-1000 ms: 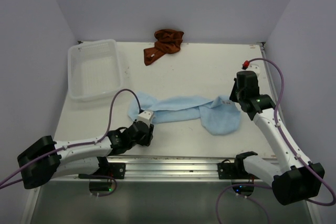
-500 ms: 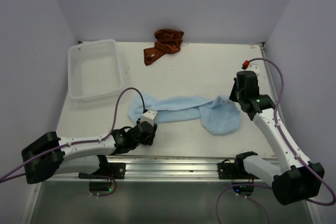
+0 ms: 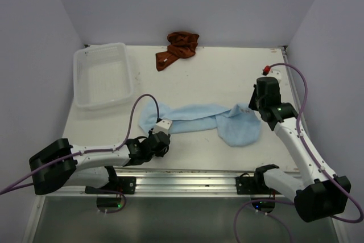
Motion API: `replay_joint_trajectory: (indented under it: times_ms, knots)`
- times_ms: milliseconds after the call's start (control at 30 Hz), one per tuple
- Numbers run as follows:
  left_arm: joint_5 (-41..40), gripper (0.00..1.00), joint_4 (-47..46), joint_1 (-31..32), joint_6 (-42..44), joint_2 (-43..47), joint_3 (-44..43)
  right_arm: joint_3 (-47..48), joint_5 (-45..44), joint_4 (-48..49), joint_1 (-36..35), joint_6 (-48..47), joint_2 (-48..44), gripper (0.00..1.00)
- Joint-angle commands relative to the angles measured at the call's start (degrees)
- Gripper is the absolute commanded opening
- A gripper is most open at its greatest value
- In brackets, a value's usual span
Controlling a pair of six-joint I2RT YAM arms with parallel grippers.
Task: Roll the towels
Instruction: Fold the towel
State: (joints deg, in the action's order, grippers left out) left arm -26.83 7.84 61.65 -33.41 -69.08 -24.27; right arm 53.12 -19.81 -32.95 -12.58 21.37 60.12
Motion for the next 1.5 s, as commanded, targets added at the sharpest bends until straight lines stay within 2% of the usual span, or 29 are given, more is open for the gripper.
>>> replay_joint_trajectory:
  times_ms: [0, 33, 133, 200, 533, 633, 700, 833, 967, 1100, 1233, 1467]
  knots:
    - [-1.38, 0.37, -0.89, 0.32, -0.52, 0.43, -1.22, -0.39, 0.92, 1.75, 0.36, -0.80, 0.53, 0.00]
    - [-1.21, 0.36, -0.98, 0.32, -0.26, 0.61, -1.04, -0.39, 1.09, 1.75, 0.36, -0.80, 0.53, 0.00]
    - [-1.47, 0.19, -0.98, 0.32, 0.36, 1.31, -1.48, -0.30, 1.18, 1.66, 0.45, -0.97, 0.70, 0.00]
    - [-2.08, 0.00, -0.54, 0.32, 0.71, 2.10, -2.09, -0.04, 1.18, 1.57, 0.54, -0.97, 0.79, 0.00]
    - [-12.54, 0.00, 9.91, -0.47, -1.57, 4.91, -12.28, 2.95, -0.31, -0.62, 0.63, -1.06, -0.26, 0.00]
    - [-9.14, 0.00, 8.61, -4.77, 1.49, 6.67, -13.69, 5.14, -0.75, -1.15, 0.80, -1.06, -0.35, 0.00]
    - [-4.03, 0.00, 7.73, -12.23, 2.99, 8.60, -15.10, 6.72, -1.02, -0.72, 1.15, -1.50, -0.26, 0.00]
    - [-2.26, 0.00, 8.59, -22.86, 9.22, 10.11, -23.52, 9.01, 0.04, 2.44, 2.38, -3.69, 0.09, 0.00]
    - [-3.49, 0.00, 12.37, -27.97, 13.01, 6.51, -32.93, 13.05, 2.05, 4.21, 4.84, -4.31, 2.37, 0.00]
    - [-1.92, 0.00, 13.26, -34.64, 14.95, 3.52, -40.13, 19.80, 6.18, 3.77, 10.54, -3.09, 6.14, 0.00]
    - [-0.24, 0.00, 14.49, -39.57, 15.56, 1.85, -44.27, 26.58, 7.16, 2.01, 14.23, -2.73, 9.14, 0.00]
    - [0.81, 0.00, 17.74, -42.22, 16.01, 2.71, -48.32, 37.39, 9.09, -2.29, 17.76, -2.47, 11.16, 0.00]
